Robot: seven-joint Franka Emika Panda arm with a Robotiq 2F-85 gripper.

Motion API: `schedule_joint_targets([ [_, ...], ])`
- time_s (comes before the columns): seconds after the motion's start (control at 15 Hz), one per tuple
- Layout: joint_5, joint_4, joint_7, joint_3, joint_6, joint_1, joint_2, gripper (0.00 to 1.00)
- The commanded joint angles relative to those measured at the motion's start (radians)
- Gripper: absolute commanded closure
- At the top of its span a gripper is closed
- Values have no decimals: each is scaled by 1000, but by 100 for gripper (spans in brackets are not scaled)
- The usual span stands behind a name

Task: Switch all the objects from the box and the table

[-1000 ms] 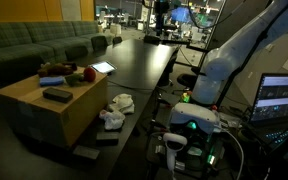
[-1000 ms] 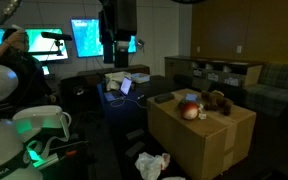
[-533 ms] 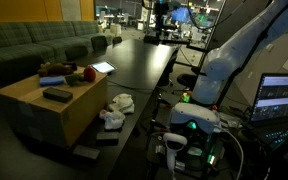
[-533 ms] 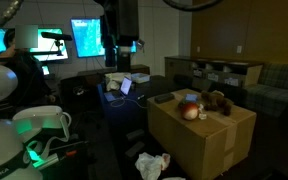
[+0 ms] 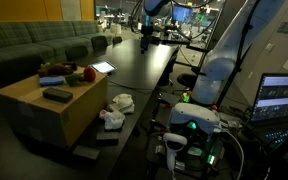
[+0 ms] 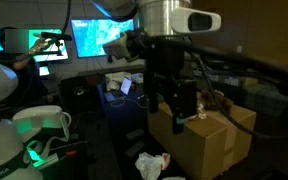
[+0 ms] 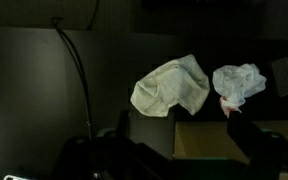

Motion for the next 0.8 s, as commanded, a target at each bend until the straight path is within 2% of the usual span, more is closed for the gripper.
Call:
schedule_joint_targets([
  [0.0,78,50,-66,34,70,15,102,0],
  [0.33,194,63,-154,92,171,33,170,0],
  [0.73,400,93,-214,163,346,59,254,0],
])
